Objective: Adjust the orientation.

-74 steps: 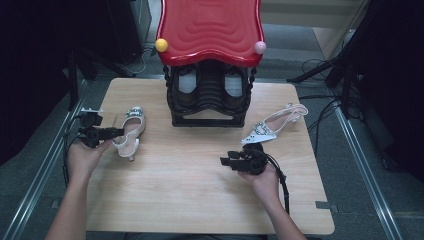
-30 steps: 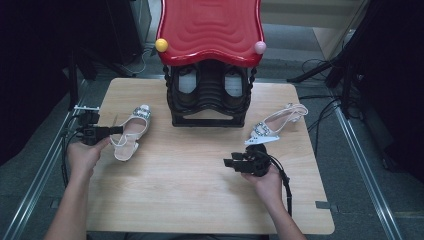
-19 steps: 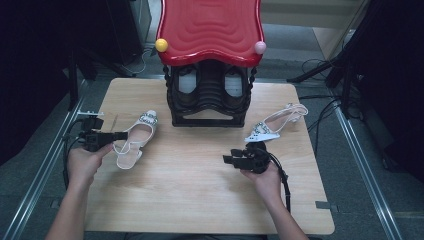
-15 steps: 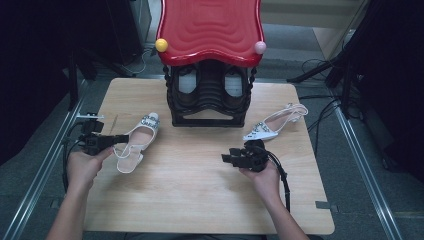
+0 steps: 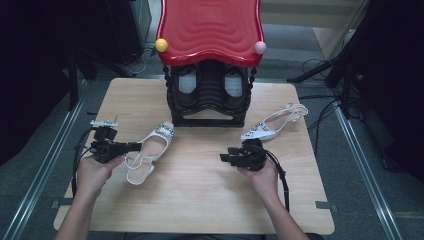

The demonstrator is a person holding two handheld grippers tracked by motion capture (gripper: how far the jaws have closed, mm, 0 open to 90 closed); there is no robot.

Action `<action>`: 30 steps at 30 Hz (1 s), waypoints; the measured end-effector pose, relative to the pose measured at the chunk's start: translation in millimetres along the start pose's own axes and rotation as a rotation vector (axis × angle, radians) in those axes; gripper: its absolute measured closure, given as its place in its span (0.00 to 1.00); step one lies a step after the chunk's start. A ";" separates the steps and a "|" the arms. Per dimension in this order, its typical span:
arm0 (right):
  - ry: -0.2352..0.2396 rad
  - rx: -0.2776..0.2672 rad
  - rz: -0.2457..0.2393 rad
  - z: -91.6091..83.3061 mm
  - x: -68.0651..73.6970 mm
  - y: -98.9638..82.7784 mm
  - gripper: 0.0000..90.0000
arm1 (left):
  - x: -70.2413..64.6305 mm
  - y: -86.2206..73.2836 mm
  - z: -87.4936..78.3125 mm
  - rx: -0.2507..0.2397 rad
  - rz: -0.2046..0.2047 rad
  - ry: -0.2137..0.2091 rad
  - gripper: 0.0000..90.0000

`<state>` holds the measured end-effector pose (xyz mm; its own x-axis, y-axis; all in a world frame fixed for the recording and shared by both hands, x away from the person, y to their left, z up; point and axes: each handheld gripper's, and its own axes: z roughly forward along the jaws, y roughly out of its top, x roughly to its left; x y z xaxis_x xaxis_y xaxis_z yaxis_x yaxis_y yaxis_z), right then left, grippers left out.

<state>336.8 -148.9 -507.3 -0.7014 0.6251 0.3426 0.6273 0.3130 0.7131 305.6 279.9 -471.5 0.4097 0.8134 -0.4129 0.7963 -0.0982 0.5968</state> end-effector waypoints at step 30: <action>-0.070 0.001 0.032 -19.4 6.2 -29.9 0.58 | -78.0 17.7 107.3 0.095 0.172 -0.167 0.96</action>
<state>307.1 -168.3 -514.6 -0.6559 0.6830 0.3214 0.6492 0.2931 0.7019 335.5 153.2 -502.6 0.6039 0.6751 -0.4237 0.7438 -0.2863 0.6040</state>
